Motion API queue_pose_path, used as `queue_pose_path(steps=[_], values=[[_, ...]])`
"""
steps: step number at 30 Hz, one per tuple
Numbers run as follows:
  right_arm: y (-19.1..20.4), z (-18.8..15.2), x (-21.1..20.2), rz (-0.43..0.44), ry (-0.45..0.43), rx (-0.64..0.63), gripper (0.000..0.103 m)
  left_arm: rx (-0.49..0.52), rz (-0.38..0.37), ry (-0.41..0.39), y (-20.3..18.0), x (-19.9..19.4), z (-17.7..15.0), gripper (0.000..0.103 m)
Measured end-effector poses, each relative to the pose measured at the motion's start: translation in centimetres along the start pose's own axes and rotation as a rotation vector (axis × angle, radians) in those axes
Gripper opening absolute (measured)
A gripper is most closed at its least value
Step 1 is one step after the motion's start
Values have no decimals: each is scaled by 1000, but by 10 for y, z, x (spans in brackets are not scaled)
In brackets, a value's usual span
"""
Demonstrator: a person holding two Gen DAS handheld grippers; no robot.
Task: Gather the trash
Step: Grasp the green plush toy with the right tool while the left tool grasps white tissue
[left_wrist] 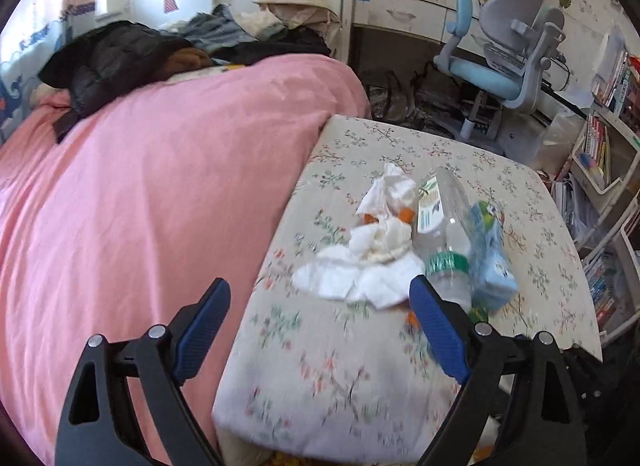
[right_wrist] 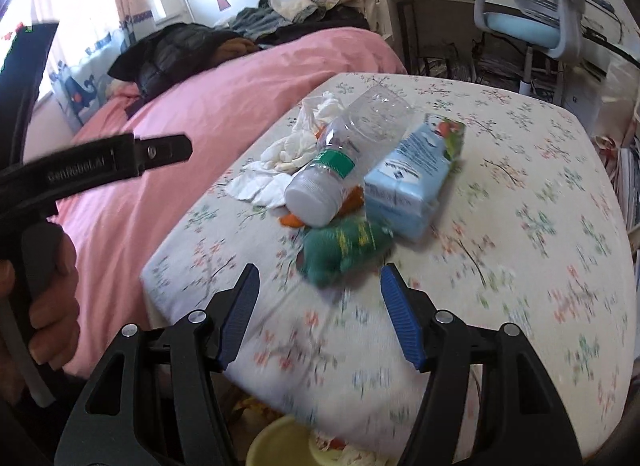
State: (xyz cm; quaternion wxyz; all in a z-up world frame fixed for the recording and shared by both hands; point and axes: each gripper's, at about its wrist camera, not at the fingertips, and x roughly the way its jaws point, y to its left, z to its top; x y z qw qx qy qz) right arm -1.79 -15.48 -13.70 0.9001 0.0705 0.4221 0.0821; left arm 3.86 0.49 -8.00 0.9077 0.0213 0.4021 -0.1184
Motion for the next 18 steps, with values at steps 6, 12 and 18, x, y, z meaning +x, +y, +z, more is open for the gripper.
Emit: queue_pose_path(steps=[6,12,18], values=[[-1,13,38,-36,37,-7,66,43,-36,32,-13,40,18,87],[-7,9,53,-75,64,-46,51,124,-27,66,-30,71,25,87],[-22,12,43,-25,87,-34,43,156,-84,147,-35,87,26,26]])
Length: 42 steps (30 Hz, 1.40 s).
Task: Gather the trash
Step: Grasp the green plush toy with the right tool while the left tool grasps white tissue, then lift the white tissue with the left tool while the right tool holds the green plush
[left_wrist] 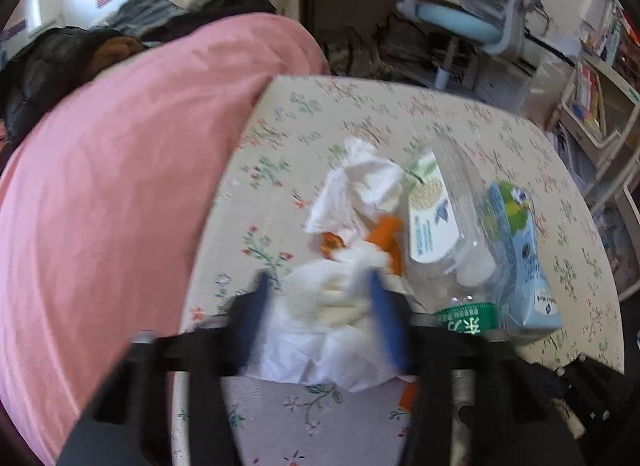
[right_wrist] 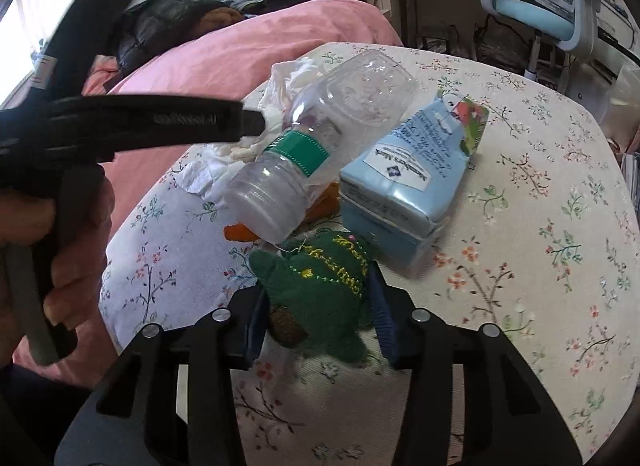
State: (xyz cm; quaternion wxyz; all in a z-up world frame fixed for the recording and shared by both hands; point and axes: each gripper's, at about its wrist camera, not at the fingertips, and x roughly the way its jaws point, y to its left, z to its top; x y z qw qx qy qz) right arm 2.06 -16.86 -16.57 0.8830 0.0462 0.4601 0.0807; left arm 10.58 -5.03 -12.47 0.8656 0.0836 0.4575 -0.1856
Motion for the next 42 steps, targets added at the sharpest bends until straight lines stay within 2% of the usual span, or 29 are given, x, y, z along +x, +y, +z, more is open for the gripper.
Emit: queue_pose_path(steps=[3,6,11,15,17,22,25,27,33,38,42], values=[[-7,1,-8,37,27,20,43,3,-1,-10,3,-5,1,8],[-11,4,-19,64,56,16,43,-60,-31,-42,16,-17,4,5],[-15,-1,-48,83,56,-15,43,-179,-124,-97,39,-41,4,5],[-19,-8,-58,106,41,20,43,-264,-212,-112,51,-50,2,4],[-21,-12,-61,119,27,43,43,-272,-210,-112,52,-51,3,4],[-26,-15,-63,129,-5,86,43,-220,-116,-121,39,-61,-5,4],[-26,-13,-66,112,-32,86,43,-225,-106,-151,35,-74,-13,4],[-26,-14,-67,102,-41,89,43,-245,-120,-183,36,-86,-19,4],[-25,-22,-61,81,-34,101,43,-326,-243,-258,48,-116,-35,4],[-20,-26,-61,62,-53,87,43,-354,-266,-250,51,-120,-44,5],[-19,-31,-55,54,-43,99,43,-328,-259,-258,45,-128,-50,5]])
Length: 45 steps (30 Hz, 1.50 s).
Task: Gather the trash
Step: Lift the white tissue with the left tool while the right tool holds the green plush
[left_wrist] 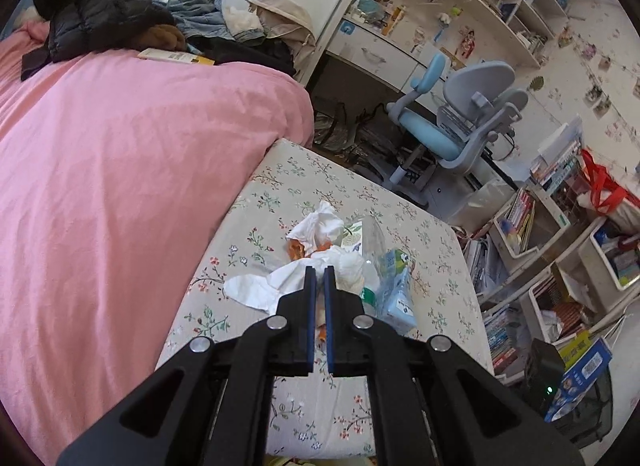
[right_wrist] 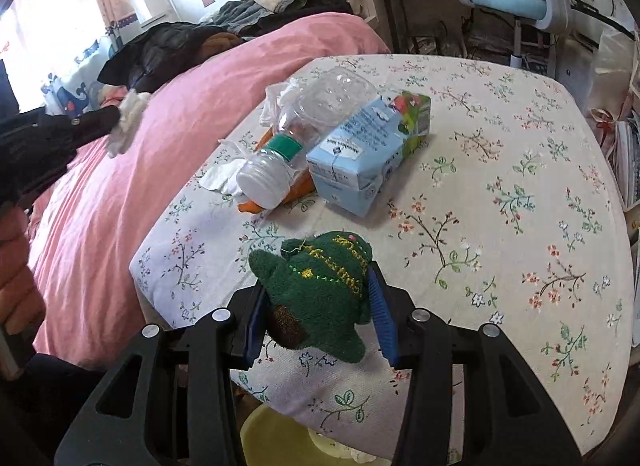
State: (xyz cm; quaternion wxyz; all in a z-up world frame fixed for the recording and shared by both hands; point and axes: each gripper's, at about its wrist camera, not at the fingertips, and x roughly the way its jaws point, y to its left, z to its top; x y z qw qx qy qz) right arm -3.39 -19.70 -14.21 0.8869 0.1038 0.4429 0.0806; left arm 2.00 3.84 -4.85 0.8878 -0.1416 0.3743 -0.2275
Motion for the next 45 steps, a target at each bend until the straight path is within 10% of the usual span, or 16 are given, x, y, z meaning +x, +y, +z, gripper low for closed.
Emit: queue_pose_path(steps=[20,45], values=[[-2,-2,1,28,-6,17,44,67,-7,50,-11,12,-5,5],[12,-20,-37,157,-27,50,44,-71,-211,164,-3,23,-16,4]])
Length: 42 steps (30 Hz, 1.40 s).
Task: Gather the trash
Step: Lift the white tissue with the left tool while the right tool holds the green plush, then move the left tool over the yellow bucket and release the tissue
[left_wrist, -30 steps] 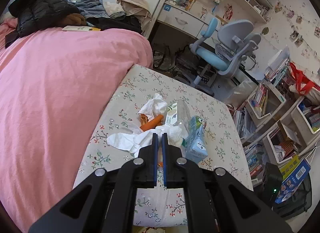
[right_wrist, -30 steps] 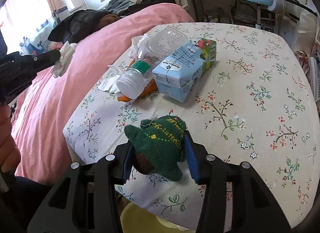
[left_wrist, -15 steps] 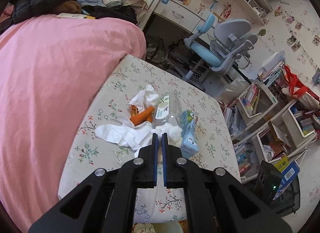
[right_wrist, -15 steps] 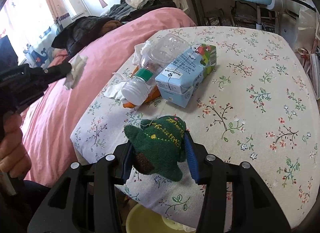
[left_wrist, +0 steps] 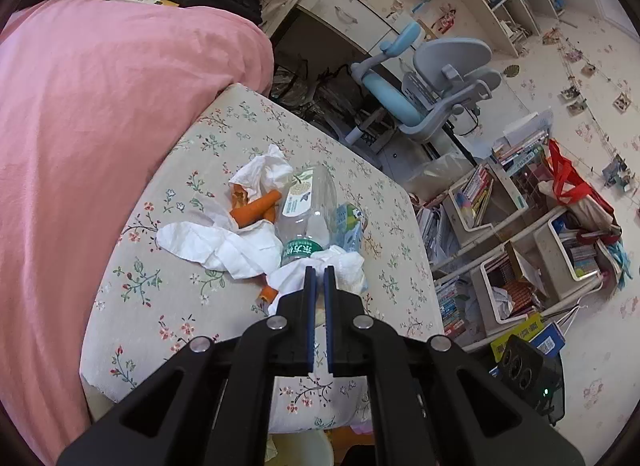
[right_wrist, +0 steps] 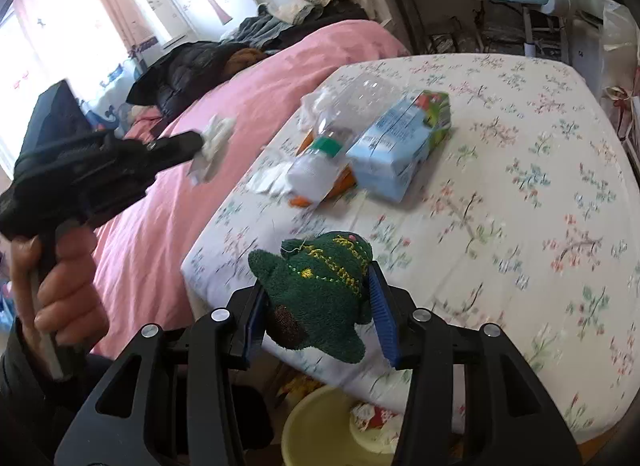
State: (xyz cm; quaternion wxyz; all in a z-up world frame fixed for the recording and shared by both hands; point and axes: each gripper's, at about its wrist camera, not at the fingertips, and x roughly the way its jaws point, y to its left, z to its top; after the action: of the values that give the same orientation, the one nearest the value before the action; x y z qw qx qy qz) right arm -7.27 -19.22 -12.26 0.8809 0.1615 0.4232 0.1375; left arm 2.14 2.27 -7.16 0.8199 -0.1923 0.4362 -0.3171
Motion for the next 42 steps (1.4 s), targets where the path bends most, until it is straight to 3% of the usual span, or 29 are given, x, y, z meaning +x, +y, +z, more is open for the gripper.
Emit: queue_pose_path(steps=[10,15,19,24,30,32,33,34,39,42], values=[[23,-59,-7,26,129,-27,45,70,-5,51,-24,-3,-35,5],[33,-93,-5,-34,222,-68,51,96,15,94,-32,1,-59,4],[21,-99,-29,-65,166,-9,60,113,48,140,-38,4,-86,4],[-4,-97,-50,-68,97,114,61,149,96,223,-43,10,-123,5],[-13,-91,-68,-83,-4,160,62,218,191,344,-47,21,-158,5],[-16,-90,-73,-90,-30,174,62,246,224,349,-49,22,-162,17],[-19,-89,-75,-93,-37,178,62,259,244,341,-50,21,-163,43],[-21,-89,-76,-97,-46,183,63,281,280,303,-52,18,-162,63],[-28,-88,-76,-110,-65,209,65,370,326,211,-66,9,-164,64],[-28,-88,-75,-115,-71,210,65,440,393,141,-76,7,-166,72]])
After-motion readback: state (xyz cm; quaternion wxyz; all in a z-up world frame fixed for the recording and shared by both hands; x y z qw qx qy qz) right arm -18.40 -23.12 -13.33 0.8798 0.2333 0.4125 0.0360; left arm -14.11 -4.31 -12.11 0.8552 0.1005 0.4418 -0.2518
